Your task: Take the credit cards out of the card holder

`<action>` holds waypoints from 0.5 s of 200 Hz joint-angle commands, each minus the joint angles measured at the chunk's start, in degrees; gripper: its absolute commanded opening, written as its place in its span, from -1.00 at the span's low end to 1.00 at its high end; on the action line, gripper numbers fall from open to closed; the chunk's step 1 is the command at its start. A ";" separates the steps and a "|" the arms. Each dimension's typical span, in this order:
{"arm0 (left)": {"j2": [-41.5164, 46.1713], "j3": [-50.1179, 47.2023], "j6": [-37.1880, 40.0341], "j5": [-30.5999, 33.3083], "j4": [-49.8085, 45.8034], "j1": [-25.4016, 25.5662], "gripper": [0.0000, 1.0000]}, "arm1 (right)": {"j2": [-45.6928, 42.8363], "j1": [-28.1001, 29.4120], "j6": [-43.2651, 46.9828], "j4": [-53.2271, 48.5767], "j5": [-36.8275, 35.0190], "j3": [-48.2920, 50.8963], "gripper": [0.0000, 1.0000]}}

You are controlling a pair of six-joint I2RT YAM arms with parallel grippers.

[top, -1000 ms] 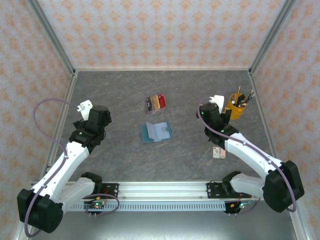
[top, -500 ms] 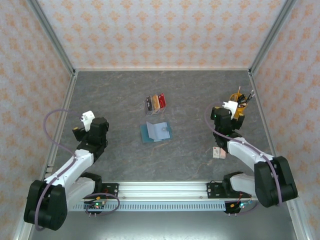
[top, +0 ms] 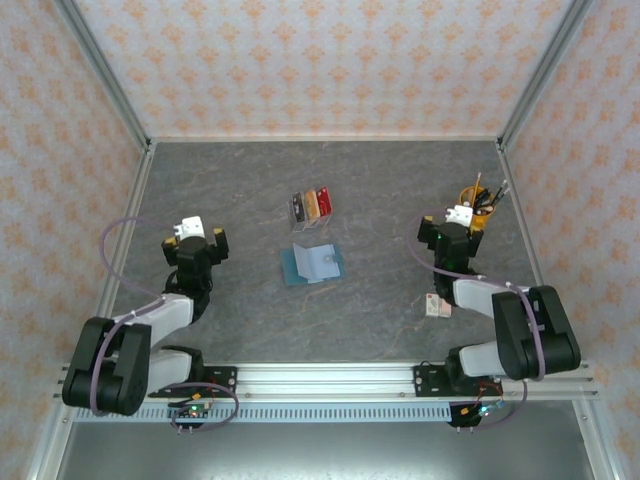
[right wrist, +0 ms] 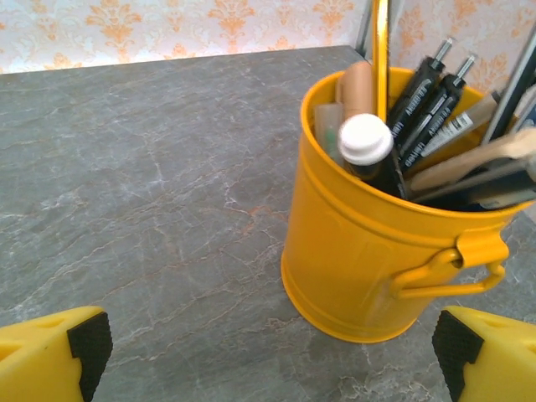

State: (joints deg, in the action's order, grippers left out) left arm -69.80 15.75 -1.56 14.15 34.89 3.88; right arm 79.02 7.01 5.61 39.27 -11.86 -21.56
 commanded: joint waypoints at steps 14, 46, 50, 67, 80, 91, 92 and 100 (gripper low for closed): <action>-4.86 3.41 0.89 -7.87 6.82 -2.43 1.00 | 5.74 -3.57 -1.98 10.34 6.44 1.36 1.00; -11.44 4.00 0.07 -7.43 11.95 -2.47 1.00 | 7.59 -3.75 -1.47 10.82 7.72 0.77 1.00; -11.97 4.46 0.07 -7.42 11.71 -2.47 1.00 | 7.56 -3.75 -1.48 10.76 7.74 0.75 0.99; -14.92 5.70 0.24 -7.56 11.93 -2.42 1.00 | 7.85 -3.75 -2.38 7.48 5.90 -0.86 1.00; -15.34 7.32 0.20 -7.40 9.25 -2.38 1.00 | 8.22 -3.97 -3.06 5.63 5.26 -2.37 1.00; -15.65 7.21 0.46 -6.93 9.80 -2.06 1.00 | 8.12 -4.09 -3.15 5.16 5.53 -2.45 0.99; -15.60 7.33 0.40 -6.81 9.43 -2.05 1.00 | 8.19 -4.10 -3.15 5.23 5.53 -2.44 1.00; -15.81 7.57 0.62 -5.63 9.75 -1.47 1.00 | 8.16 -4.10 -3.15 5.16 5.53 -2.45 1.00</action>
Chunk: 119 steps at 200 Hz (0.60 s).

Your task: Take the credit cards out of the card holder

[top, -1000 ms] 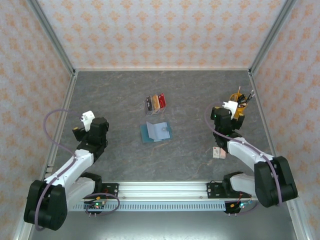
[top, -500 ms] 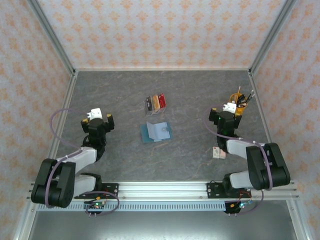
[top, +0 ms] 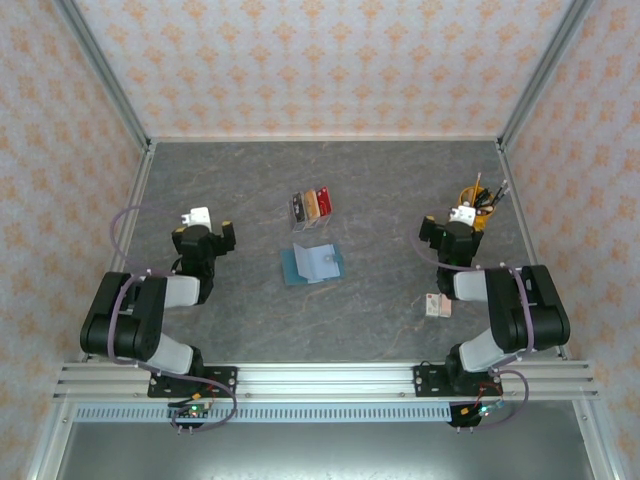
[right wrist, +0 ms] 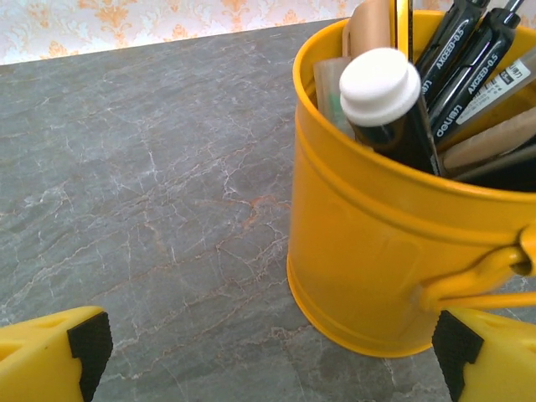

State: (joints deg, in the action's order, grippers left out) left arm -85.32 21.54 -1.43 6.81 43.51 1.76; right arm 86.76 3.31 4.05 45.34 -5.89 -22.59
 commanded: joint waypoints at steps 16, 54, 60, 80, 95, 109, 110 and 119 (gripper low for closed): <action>-0.45 2.03 0.72 3.47 0.66 1.31 1.00 | 0.43 -0.43 -1.59 -0.94 -0.35 -1.41 1.00; -0.35 2.43 1.24 2.40 -0.15 1.49 1.00 | 0.45 -0.49 -1.59 -0.95 -0.35 -1.41 1.00; -0.34 2.56 1.47 1.92 -0.35 1.50 1.00 | 0.49 -0.43 -1.59 -0.88 -0.35 -1.45 1.00; -0.37 2.71 1.52 1.57 -0.52 1.42 1.00 | 0.43 -0.49 -1.59 -0.95 -0.35 -1.41 1.00; -0.35 2.76 1.53 1.52 -0.55 1.40 1.00 | 0.43 -0.46 -1.53 -0.95 -0.35 -1.41 1.00; -0.39 2.74 1.54 1.52 -0.54 1.40 1.00 | 0.44 -0.45 -1.59 -0.93 -0.35 -1.49 1.00; -0.43 2.77 1.53 1.53 -0.58 1.40 1.00 | 0.48 -0.48 -1.59 -0.99 -0.35 -1.49 1.00; -0.46 2.87 1.53 1.49 -0.72 1.43 1.00 | 0.45 -0.44 -1.58 -1.01 -0.35 -1.49 1.00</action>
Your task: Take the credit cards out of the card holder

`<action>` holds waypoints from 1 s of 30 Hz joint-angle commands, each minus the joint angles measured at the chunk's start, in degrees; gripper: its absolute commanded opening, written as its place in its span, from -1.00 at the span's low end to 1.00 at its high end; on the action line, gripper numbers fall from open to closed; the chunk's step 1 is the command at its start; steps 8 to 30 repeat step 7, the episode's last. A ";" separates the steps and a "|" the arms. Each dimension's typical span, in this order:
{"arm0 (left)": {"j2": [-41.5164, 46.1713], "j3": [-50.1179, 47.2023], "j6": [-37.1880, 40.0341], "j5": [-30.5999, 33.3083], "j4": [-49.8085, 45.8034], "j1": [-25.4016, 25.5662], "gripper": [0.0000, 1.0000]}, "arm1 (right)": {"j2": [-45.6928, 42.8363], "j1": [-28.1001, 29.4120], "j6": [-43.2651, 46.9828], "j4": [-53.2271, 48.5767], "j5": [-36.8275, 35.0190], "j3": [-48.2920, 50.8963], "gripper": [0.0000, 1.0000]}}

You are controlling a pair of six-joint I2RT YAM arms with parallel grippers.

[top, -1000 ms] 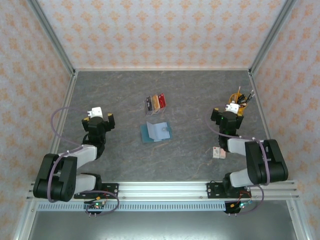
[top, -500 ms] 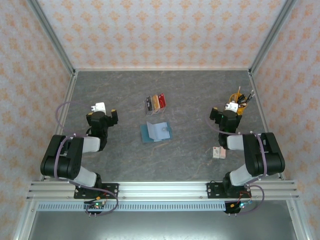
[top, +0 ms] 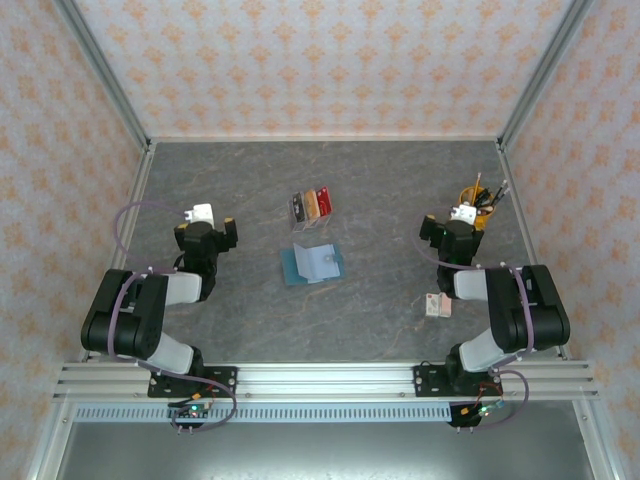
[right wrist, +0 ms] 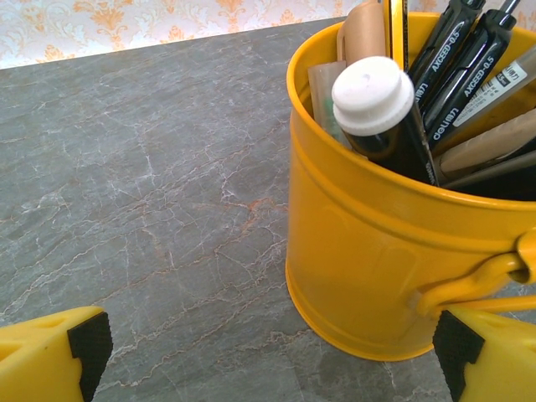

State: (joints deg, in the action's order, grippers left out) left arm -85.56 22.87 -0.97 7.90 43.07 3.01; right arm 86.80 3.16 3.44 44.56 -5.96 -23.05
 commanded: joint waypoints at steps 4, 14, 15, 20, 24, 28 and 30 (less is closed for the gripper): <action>-0.22 1.56 1.07 0.27 -0.34 0.16 1.00 | 0.39 -0.32 -0.97 -0.13 -0.28 -0.99 1.00; -0.26 1.30 1.15 -0.07 0.08 0.16 1.00 | 0.06 -0.31 -0.59 0.53 0.45 -0.34 1.00; -0.26 1.30 1.15 -0.07 0.08 0.16 1.00 | 0.06 -0.31 -0.59 0.53 0.45 -0.34 1.00; -0.26 1.30 1.15 -0.07 0.08 0.16 1.00 | 0.06 -0.31 -0.59 0.53 0.45 -0.34 1.00; -0.26 1.30 1.15 -0.07 0.08 0.16 1.00 | 0.06 -0.31 -0.59 0.53 0.45 -0.34 1.00; -0.26 1.30 1.15 -0.07 0.08 0.16 1.00 | 0.06 -0.31 -0.59 0.53 0.45 -0.34 1.00; -0.26 1.30 1.15 -0.07 0.08 0.16 1.00 | 0.06 -0.31 -0.59 0.53 0.45 -0.34 1.00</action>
